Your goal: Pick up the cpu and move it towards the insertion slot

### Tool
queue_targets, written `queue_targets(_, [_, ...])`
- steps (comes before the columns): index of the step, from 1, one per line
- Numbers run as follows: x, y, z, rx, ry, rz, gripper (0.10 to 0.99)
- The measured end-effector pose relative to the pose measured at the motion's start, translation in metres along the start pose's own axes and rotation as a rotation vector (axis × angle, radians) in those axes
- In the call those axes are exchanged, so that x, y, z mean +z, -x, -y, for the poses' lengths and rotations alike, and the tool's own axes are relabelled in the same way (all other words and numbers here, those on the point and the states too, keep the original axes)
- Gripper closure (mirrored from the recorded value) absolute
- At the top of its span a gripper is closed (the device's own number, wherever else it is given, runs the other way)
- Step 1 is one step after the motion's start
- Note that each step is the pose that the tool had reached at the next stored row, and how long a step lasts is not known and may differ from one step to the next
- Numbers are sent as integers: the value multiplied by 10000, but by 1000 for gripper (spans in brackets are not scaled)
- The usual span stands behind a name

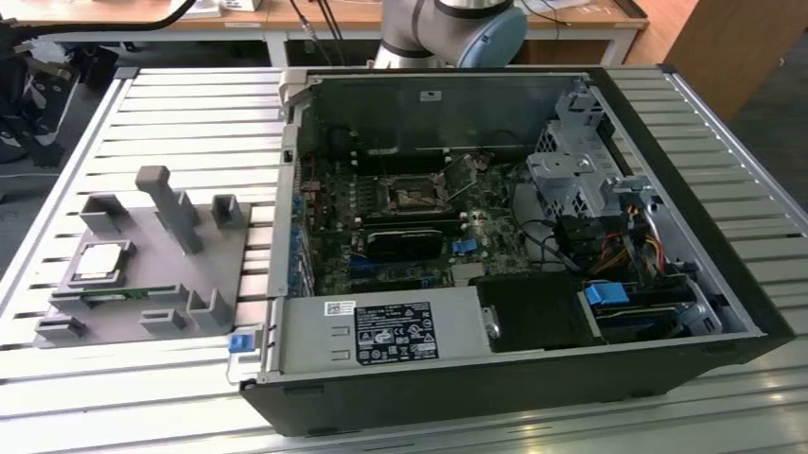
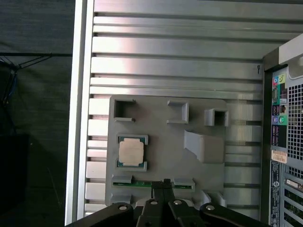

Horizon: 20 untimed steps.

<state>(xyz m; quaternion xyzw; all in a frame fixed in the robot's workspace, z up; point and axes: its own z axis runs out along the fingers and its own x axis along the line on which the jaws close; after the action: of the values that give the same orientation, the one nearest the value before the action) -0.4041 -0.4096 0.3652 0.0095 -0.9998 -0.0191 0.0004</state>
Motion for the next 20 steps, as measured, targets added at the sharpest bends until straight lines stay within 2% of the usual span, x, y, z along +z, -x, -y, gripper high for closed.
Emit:
queue_targets(14, [15, -260, -4, 0, 0, 0, 980])
queue_targets(20, [34, -308, -4, -2, -11, -1, 973])
